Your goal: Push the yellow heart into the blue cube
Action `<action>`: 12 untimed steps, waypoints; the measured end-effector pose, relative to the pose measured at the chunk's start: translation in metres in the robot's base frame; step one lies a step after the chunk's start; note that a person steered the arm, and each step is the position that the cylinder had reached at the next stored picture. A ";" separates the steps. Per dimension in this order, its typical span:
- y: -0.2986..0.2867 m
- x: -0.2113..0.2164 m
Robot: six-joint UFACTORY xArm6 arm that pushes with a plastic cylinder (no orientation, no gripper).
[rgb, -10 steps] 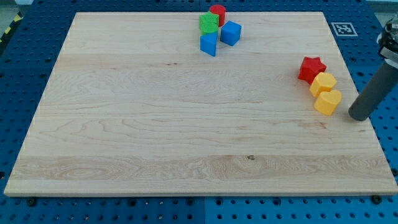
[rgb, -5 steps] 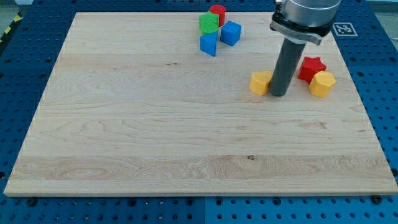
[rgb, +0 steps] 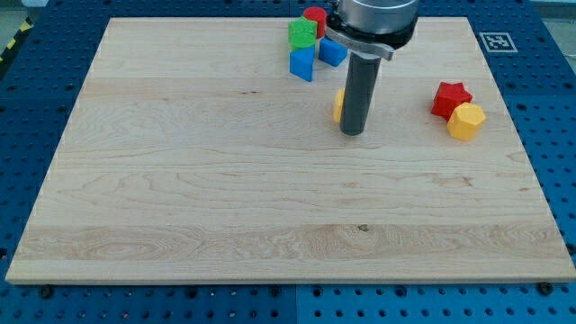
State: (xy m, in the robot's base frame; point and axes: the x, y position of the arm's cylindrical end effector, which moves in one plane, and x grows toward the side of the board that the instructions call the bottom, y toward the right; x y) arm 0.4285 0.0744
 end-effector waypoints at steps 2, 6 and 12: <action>-0.010 -0.017; -0.001 -0.066; 0.039 -0.117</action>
